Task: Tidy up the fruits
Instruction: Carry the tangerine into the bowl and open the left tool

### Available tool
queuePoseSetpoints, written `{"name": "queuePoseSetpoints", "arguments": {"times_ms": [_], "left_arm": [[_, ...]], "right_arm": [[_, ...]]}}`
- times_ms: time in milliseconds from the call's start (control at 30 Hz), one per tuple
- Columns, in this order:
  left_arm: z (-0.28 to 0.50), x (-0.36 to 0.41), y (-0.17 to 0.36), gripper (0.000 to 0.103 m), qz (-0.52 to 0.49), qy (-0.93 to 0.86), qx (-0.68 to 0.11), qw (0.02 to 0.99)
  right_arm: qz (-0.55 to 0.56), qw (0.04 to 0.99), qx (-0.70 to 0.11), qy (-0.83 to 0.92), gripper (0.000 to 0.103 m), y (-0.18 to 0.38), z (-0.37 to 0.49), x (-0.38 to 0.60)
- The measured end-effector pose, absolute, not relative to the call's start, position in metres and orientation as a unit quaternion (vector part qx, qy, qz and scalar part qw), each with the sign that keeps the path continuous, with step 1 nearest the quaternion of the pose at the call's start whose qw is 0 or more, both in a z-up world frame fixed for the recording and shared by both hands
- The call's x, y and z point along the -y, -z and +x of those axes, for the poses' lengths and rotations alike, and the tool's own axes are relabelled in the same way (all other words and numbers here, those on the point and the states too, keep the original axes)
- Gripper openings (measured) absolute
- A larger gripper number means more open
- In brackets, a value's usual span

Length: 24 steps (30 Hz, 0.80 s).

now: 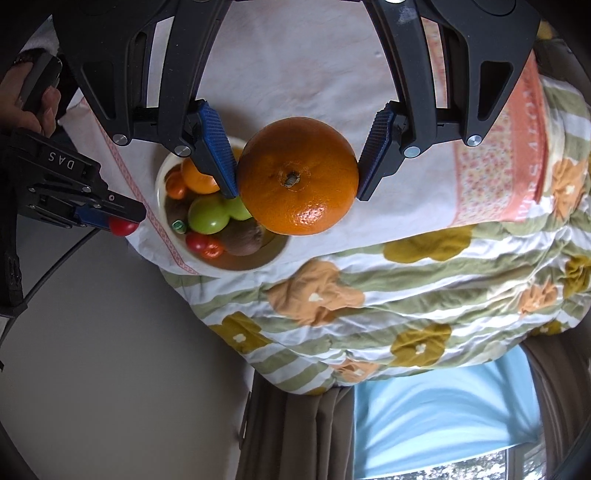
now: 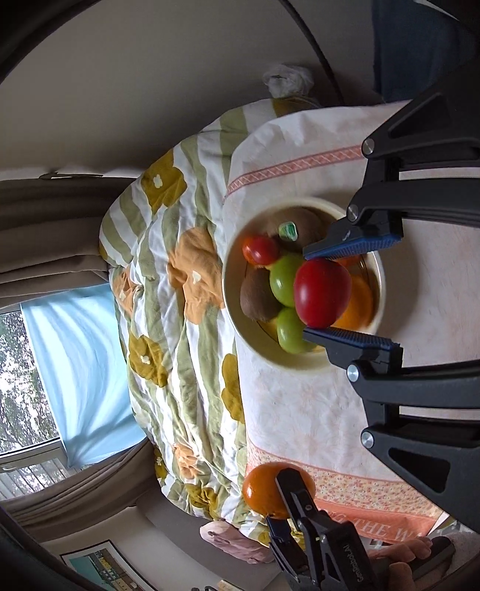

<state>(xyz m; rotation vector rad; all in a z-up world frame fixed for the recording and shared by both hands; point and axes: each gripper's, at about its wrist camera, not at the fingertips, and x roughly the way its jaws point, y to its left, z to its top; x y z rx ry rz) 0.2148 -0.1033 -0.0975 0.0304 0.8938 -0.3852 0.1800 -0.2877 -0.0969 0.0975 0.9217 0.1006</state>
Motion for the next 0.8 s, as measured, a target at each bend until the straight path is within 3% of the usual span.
{"name": "queuePoseSetpoints", "arguments": {"times_ms": [300,800], "left_arm": [[0.245,0.155,0.124,0.067,0.008,0.170,-0.443,0.880],[0.308,0.180,0.173,0.068,0.036,0.151,-0.482,0.863]], "right_arm": [[0.035,0.887,-0.455,-0.078,0.034,0.109,0.206,0.334],[0.039,0.877,-0.464,-0.119,0.034,0.135,0.246,0.348]]}}
